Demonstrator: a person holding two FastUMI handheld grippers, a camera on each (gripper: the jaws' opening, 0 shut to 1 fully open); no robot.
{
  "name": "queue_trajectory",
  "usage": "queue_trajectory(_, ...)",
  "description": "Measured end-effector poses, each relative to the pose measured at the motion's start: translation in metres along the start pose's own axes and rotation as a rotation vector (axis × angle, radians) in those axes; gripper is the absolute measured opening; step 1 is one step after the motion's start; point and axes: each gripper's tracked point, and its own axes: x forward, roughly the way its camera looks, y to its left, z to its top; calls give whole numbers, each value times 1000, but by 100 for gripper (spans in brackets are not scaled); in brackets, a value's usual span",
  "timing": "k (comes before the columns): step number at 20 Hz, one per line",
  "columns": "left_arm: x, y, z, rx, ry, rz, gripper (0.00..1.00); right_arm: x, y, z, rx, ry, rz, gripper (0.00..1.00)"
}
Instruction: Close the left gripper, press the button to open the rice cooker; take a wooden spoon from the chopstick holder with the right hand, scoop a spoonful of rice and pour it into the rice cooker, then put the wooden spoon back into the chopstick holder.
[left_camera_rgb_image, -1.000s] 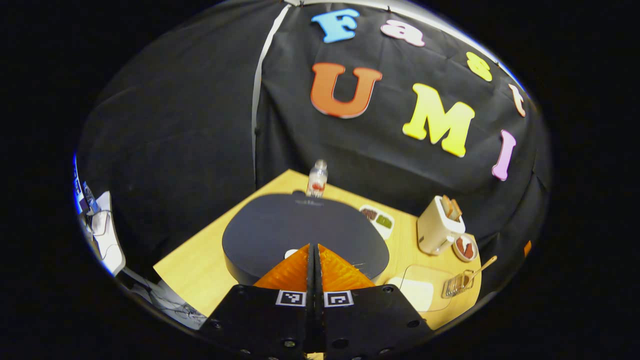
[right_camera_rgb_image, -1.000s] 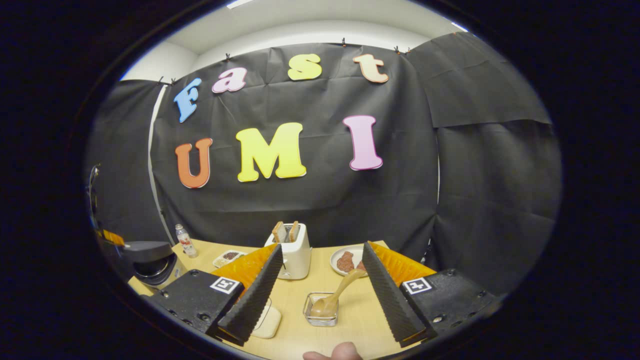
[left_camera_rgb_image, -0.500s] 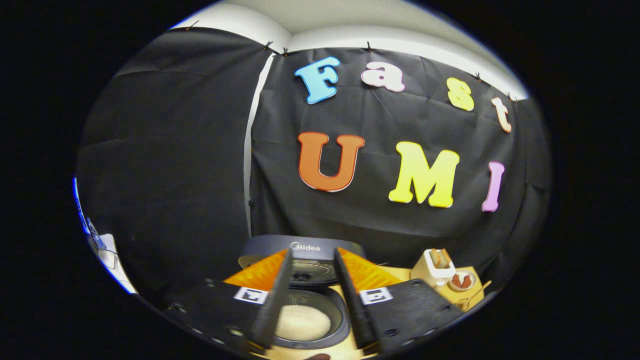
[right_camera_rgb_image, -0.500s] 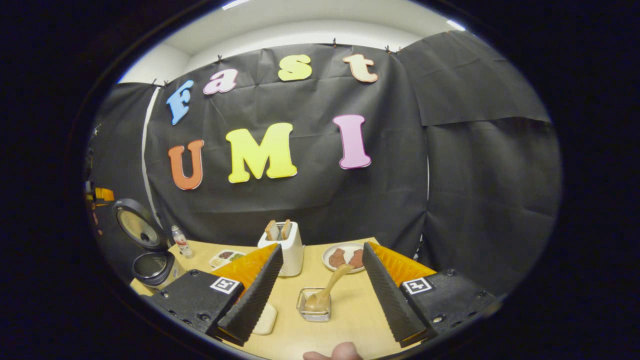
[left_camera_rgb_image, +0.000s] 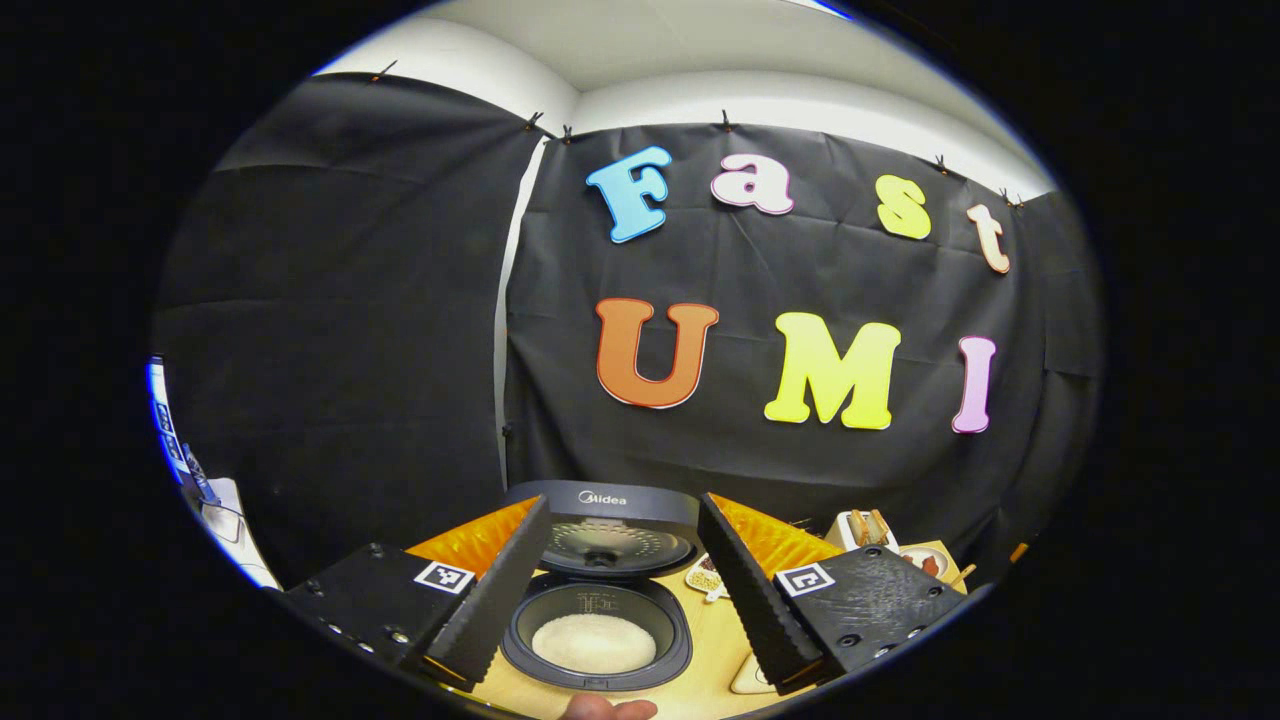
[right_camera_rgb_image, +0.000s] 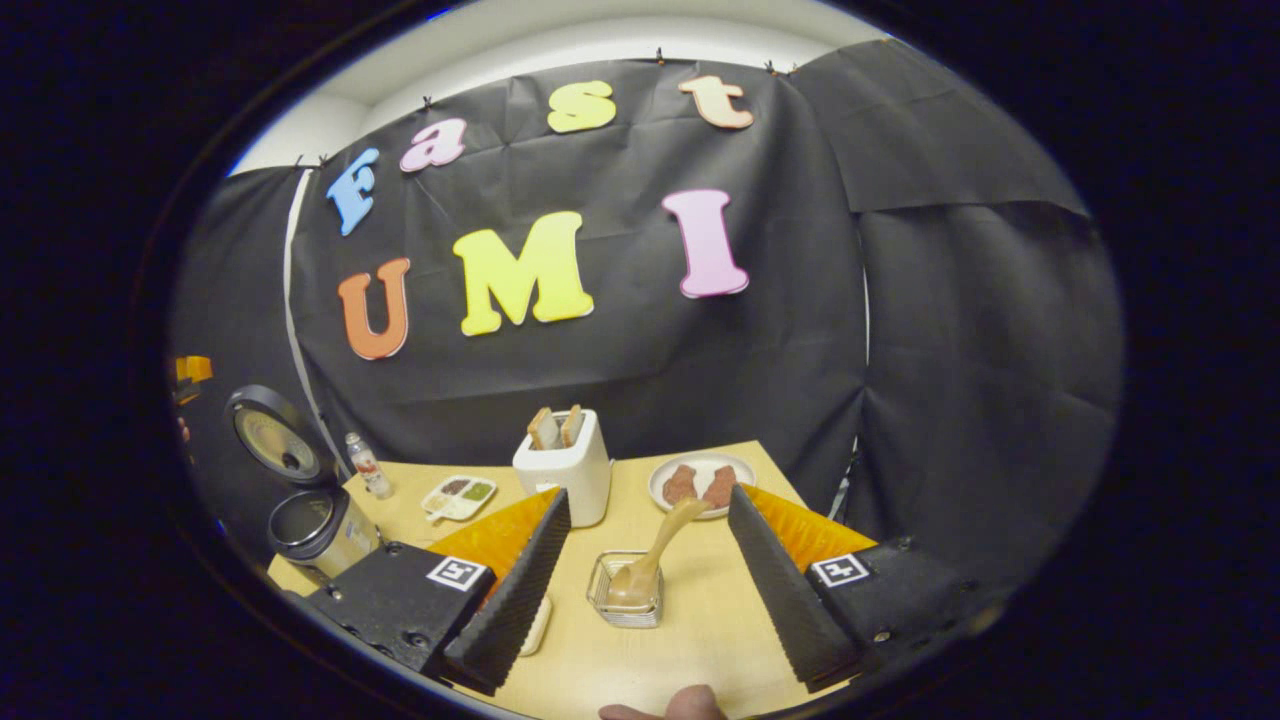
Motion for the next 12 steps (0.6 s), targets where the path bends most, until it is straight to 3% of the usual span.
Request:
queue_trajectory(4,-15,-24,-10,23,15,-3,94,45,-14,-35,39,100,25,96)
queue_trajectory(6,-21,-40,-12,29,4,-2,94,73,-19,-52,54,145,41,100)
queue_trajectory(7,-24,-48,-12,27,1,-4,94,87,-21,-62,69,173,48,92)
queue_trajectory(8,-26,-54,-12,24,1,-6,94,101,-21,-72,86,201,56,99)
queue_trajectory(9,-26,-58,-14,20,8,-5,94,115,-19,-81,103,226,66,90)
queue_trajectory(12,-27,-57,-19,11,33,28,95,145,-12,-103,107,287,130,92)
